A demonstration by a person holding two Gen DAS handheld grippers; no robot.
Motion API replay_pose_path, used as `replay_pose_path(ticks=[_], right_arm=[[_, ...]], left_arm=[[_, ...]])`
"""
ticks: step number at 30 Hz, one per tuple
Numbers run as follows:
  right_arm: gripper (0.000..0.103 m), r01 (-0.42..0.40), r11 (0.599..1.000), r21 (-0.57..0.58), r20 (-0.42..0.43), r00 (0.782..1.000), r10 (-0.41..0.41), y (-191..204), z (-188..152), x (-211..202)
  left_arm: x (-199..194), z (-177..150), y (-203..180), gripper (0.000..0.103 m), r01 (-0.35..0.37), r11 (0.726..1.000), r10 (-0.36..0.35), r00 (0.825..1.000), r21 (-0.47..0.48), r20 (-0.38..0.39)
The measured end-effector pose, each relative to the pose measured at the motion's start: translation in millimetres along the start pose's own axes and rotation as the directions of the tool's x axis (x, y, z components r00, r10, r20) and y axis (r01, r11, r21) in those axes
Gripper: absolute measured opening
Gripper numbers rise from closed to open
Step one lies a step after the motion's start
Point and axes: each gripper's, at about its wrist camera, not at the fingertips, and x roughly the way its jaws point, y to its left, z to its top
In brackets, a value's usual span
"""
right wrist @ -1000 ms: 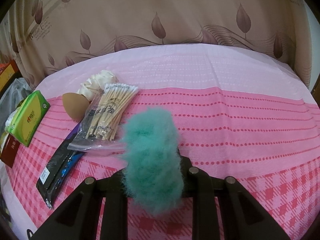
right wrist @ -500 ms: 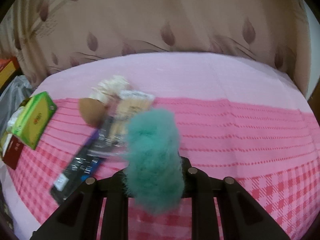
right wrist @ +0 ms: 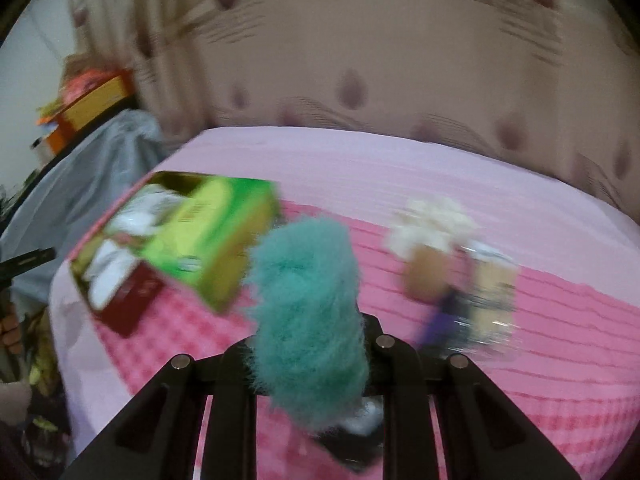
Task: Organize soft objects
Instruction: 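Withdraw the left gripper from the tin while the right gripper holds the teal puff, then lower the teal puff into the gold tin and open the right gripper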
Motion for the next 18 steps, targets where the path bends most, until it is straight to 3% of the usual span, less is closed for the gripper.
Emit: replay_pose_path(ticks=[9,18], right_arm=[[0.019,-0.162,0.976,-0.143,-0.025,0.987,0.160,106.1,19.0,23.9],[0.019,-0.235,0.951,-0.202,-0.077,0.972,0.224,169.3,32.5,58.1]], left_arm=[[0.8,0.5,8.0,0.057,-0.013,0.999,0.013,1.000,-0.035,-0.005],[6.3,0.8,18.9,0.057,-0.017,0.996,0.014,0.999,-0.083,-0.035]])
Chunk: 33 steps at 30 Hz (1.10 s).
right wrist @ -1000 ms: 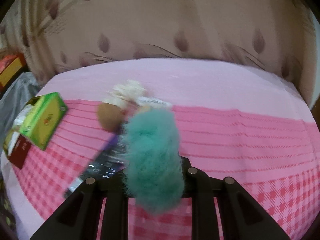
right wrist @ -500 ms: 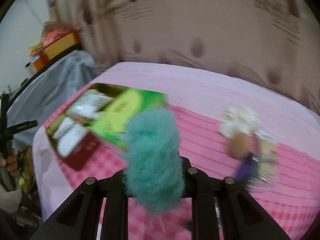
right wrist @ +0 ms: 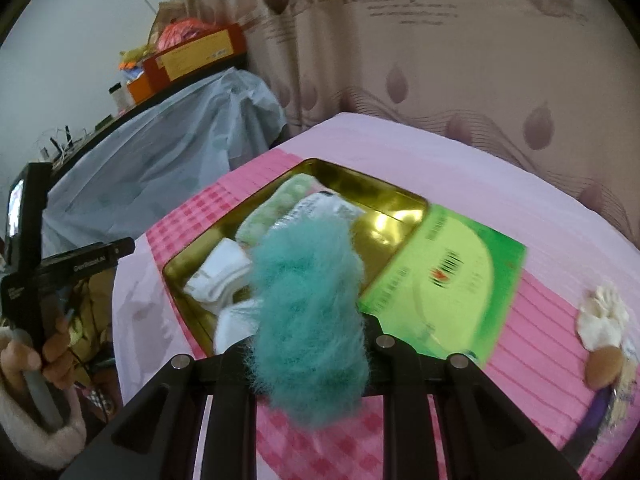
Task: Organize soft objects
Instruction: 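Lower the teal puff into the gold tin and open the right gripper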
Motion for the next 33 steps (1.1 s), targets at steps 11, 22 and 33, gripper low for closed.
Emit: replay_pose_path(ticks=[11,22,33], right_arm=[[0.019,-0.027,0.998,-0.048,-0.056,0.998,0.024,30.6,19.7,49.5],[0.057,-0.023,0.998,-0.055,-0.034,0.999,0.021,39.8,22.2,54.6],[0.070,-0.045,0.998,-0.043,0.027,0.999,0.046,37.3,12.8,20.2]], left_arm=[[1.4,-0.1,0.5,0.057,-0.018,1.000,0.018,1.000,-0.002,0.004],[1.0,-0.6,-2.1,0.057,-0.024,1.000,0.024,1.000,0.014,0.012],[-1.9,-2.1,-5.6,0.057,-0.026,0.999,0.026,0.999,0.030,0.020]])
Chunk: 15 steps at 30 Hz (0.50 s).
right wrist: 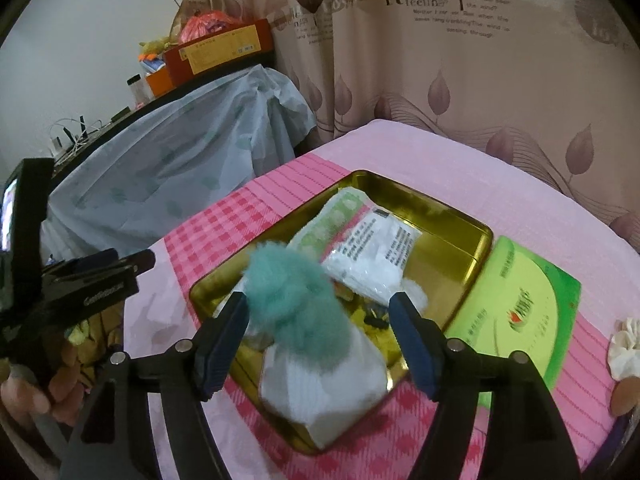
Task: Organize soft objects
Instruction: 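Lower the teal puff into the gold tin and open the right gripper, then return the right gripper to the pile and grasp the cotton-swab bag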
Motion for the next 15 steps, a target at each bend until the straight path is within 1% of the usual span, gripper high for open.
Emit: replay_pose_path(ticks=[6,9,13,15], right_arm=[[0.070,0.038,0.999,0.025,0.004,0.999,-0.038,-21.4,-22.6,-24.1],[0.070,0.083,0.995,0.051,0.010,0.996,-0.084,-42.5,-35.8,-40.2],[0.070,0.158,0.981,0.110,0.017,0.987,-0.160,-84.3,-53.3,-65.9],[0.070,0.214,0.965,0.152,0.014,0.976,-0.219,-114.1,-64.1,-80.8]], left_arm=[[0.1,-0.7,-1.4,0.057,-0.001,1.000,0.001,1.000,0.005,0.001],[0.1,-0.9,-1.9,0.057,-0.001,1.000,0.001,1.000,0.007,0.004],[-0.4,-0.4,-4.4,0.057,-0.004,1.000,0.004,1.000,0.015,0.008],[-1.2,-0.7,-4.9,0.057,-0.006,1.000,0.005,1.000,0.014,0.010]])
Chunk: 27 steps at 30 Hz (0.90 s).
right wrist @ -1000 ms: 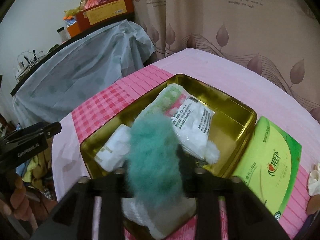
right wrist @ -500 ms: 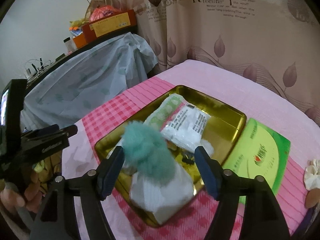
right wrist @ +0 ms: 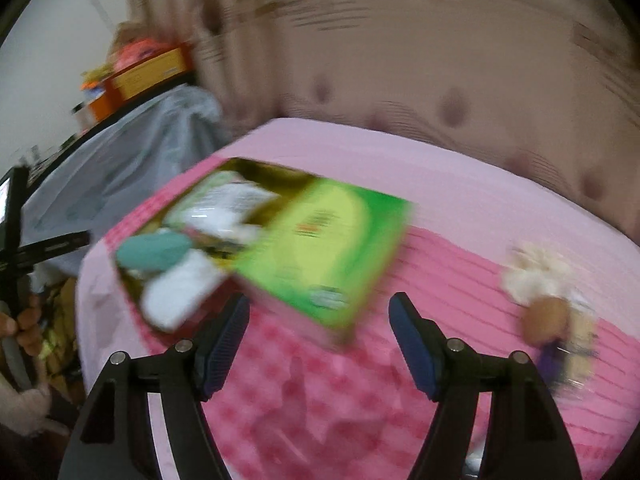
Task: Organize soft objects
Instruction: 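Return the right gripper to the pile and grasp the cotton-swab bag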
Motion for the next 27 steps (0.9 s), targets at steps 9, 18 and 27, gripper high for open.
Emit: replay_pose_path(ticks=[9,18,27], right_arm=[[0.070,0.253,0.950,0.183,-0.034,0.967,-0.251,-132.3,-19.0,-19.3],[0.070,0.327,0.909,0.260,-0.122,0.945,-0.305,-198.3,-33.5,4.2],[0.065,0.316,0.900,0.301,-0.168,0.946,-0.276,-226.3,-33.7,34.2]], left_arm=[[-0.5,-1.8,-5.5,0.057,-0.007,1.000,0.006,1.000,0.026,0.009],[-1.9,-4.0,-13.6,0.057,-0.028,0.997,0.025,0.999,0.076,0.032],[-12.5,-6.9,-28.1,0.057,-0.041,0.989,0.027,0.995,0.142,0.098]])
